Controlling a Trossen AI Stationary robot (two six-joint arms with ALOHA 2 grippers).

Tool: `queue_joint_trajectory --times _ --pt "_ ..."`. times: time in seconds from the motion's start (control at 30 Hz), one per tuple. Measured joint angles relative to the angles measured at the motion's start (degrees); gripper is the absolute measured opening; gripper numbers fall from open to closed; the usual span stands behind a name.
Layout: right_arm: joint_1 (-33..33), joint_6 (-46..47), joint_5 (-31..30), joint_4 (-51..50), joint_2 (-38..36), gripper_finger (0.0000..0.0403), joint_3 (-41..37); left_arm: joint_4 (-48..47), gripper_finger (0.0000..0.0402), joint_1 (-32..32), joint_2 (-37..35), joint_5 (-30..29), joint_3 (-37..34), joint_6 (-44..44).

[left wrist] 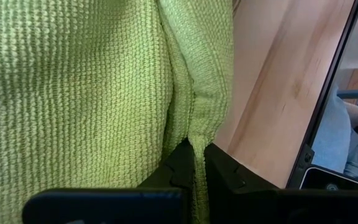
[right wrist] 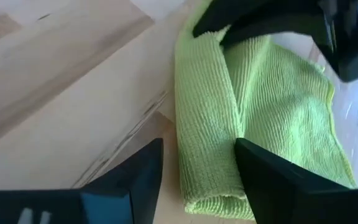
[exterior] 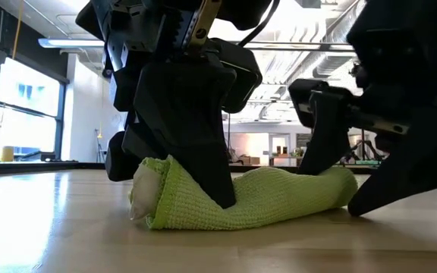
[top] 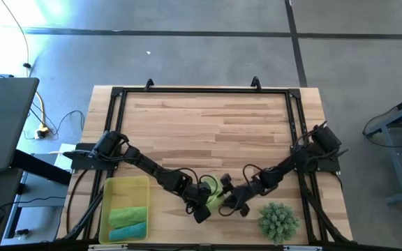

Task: Roll microfiber towels into tight, uniform cylinder then place into a basket
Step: Roll the light green microfiber towel

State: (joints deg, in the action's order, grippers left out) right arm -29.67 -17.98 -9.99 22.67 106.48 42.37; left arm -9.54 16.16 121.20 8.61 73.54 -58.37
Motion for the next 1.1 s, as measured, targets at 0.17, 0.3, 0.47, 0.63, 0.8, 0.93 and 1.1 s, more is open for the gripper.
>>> queue_joint_trajectory --times 0.17,0.3,0.47,0.63,0.8,0.93,1.1 --pt "1.19 6.11 3.14 -2.49 -0.09 0.0170 0.15 0.02 0.0008 0.02 -1.21 -0.35 -0.07 0.02" --pt "1.48 8.88 4.21 -3.19 -0.15 0.0114 0.11 -0.81 0.0021 -0.02 -2.20 -1.19 -0.22 1.39" --pt "1.86 12.20 3.96 -3.84 -0.20 0.0030 0.11 -2.56 0.0058 -0.33 -2.76 -1.30 -0.14 2.51" --pt "1.99 17.56 4.51 -4.47 -0.13 0.0012 0.11 -7.04 0.0085 -1.72 -3.60 -0.09 0.09 7.56" --pt "2.33 20.67 9.72 -4.67 -0.11 0.0005 0.06 -11.34 0.0088 -2.87 -6.11 -0.90 -0.13 16.09" --pt "2.84 23.58 13.70 -5.13 -0.11 0.0005 0.00 -13.55 0.0088 -2.97 -8.56 -1.94 -0.17 20.52" --pt "3.75 26.17 24.80 -5.59 -0.02 0.0005 -0.03 -15.56 0.0088 -1.33 -10.87 -7.24 -0.10 25.03"
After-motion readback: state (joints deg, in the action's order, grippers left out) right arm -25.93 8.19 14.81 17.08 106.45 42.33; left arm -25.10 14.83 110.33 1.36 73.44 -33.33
